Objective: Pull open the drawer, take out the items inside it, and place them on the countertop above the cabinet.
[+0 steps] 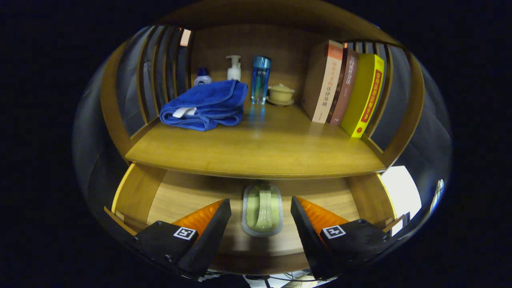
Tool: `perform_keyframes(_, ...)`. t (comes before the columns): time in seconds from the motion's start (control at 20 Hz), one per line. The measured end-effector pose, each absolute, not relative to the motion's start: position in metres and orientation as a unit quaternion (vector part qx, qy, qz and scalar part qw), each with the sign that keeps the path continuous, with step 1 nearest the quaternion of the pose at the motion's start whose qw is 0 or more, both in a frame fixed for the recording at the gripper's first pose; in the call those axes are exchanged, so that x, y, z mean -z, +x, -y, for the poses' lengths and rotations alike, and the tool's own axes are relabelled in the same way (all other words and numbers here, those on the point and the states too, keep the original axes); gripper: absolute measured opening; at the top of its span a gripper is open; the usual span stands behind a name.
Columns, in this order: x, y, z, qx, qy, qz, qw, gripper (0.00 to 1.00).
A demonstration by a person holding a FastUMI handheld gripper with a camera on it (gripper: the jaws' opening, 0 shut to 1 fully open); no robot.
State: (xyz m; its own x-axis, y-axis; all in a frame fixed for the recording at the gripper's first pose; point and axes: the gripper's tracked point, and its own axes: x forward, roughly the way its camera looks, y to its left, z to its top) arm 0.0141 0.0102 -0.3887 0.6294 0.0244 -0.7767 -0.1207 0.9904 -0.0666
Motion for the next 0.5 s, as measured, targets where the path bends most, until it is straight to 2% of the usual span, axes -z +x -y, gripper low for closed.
perform_keyframes(0.4, 0.442, 0.007, -0.006, -0.033, -0.026, -0.509, 0.860, 0.96)
perform_keyframes(0.5, 0.449, 0.006, -0.005, -0.028, -0.023, -0.516, 0.856, 0.83)
